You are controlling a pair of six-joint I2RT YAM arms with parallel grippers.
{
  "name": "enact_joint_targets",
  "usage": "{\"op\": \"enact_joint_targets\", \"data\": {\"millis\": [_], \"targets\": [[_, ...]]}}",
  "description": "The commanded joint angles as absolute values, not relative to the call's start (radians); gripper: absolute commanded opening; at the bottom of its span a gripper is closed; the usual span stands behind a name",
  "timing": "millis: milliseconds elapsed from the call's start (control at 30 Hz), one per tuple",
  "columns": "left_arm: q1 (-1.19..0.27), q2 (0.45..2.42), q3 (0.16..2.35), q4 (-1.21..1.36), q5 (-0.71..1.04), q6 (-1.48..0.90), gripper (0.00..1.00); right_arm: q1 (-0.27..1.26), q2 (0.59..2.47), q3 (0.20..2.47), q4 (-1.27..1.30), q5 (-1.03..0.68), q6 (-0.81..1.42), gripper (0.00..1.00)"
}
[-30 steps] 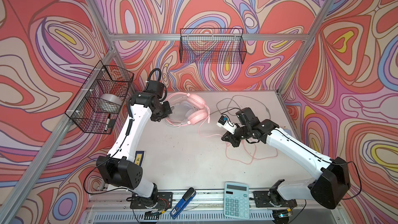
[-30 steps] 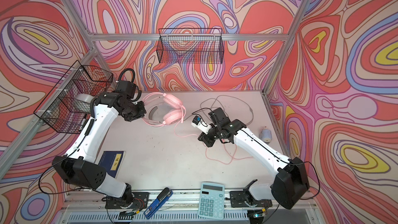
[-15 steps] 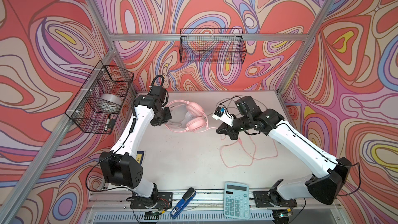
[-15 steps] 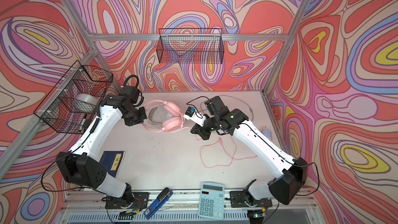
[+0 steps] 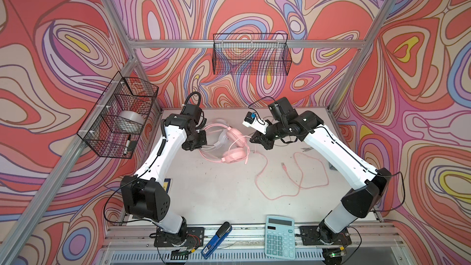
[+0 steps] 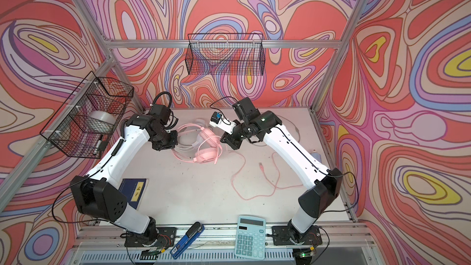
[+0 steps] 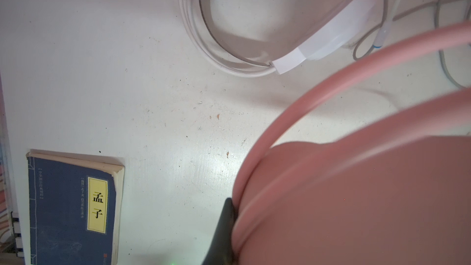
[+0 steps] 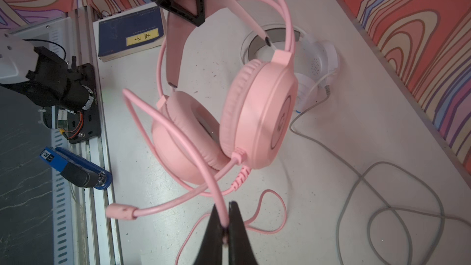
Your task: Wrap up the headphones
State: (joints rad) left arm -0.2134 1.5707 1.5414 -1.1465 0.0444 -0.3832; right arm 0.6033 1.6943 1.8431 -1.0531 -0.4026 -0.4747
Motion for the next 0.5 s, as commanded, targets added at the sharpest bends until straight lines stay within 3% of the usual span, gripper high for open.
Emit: {"op": "enact_joint_targets", "data": {"millis": [0,467], "targets": [[-0.225,1.568,1.531,-1.132,0.087,-0.33,0.0,0.579,1.756,1.923,-1.082,-0.312,-0.445,0.0],[-0.267,1.544,1.506,-1.121,0.108,-0.248,0.0,0.566,2.052,2.233,-1.197,-0.265,-0.317,0.0]]}}
